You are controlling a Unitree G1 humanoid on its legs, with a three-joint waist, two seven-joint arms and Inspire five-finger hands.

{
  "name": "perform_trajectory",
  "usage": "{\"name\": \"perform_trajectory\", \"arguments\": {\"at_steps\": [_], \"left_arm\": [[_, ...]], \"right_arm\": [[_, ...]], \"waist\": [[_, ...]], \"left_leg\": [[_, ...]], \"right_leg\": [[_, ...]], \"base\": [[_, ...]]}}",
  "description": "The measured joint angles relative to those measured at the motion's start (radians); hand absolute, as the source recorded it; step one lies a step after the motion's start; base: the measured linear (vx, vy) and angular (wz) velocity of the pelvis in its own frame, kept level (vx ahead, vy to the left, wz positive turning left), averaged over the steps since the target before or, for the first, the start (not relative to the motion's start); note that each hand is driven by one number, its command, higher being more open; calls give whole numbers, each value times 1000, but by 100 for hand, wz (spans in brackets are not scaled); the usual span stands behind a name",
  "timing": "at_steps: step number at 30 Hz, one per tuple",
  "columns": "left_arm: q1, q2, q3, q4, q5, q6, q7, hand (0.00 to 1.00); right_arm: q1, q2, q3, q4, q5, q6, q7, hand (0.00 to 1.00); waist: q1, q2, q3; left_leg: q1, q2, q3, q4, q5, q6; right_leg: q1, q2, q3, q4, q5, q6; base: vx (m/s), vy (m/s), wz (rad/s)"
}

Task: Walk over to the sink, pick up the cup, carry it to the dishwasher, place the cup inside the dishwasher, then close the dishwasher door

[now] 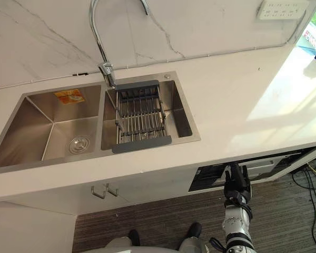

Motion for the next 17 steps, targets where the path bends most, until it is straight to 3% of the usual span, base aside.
{"name": "perform_trajectory", "arguments": {"at_steps": [3, 5, 8, 17], "left_arm": [[6, -7, 1, 0, -13, -17, 0, 100], [11, -9, 1, 0, -11, -30, 0, 100], [18, -10, 0, 0, -11, -43, -1, 100], [27, -3, -13, 2, -53, -43, -49, 100]], "right_arm": [[64, -13, 109, -4, -134, 24, 12, 100], [102, 43, 141, 33, -186, 33, 24, 100], [131, 96, 148, 88, -252, 37, 32, 100], [165, 96, 149, 61, -388, -1, 36, 100]], "waist": [[5, 1, 0], [7, 3, -1], [7, 4, -2], [6, 0, -1]], "left_leg": [[1, 13, 0, 0, 2, -4], [4, 22, -2, -7, 5, -8], [14, 22, 0, -17, 6, -10], [48, 7, 16, -50, 9, -13]], "right_leg": [[4, 10, -3, 0, -9, -13], [8, 18, -7, 0, -14, -20], [14, 19, -7, 0, -17, -18], [23, 4, 5, 5, -13, 4]], "base": [[-1, -5, 2], [21, -20, 7], [49, 5, 1], [66, 36, -2]]}}
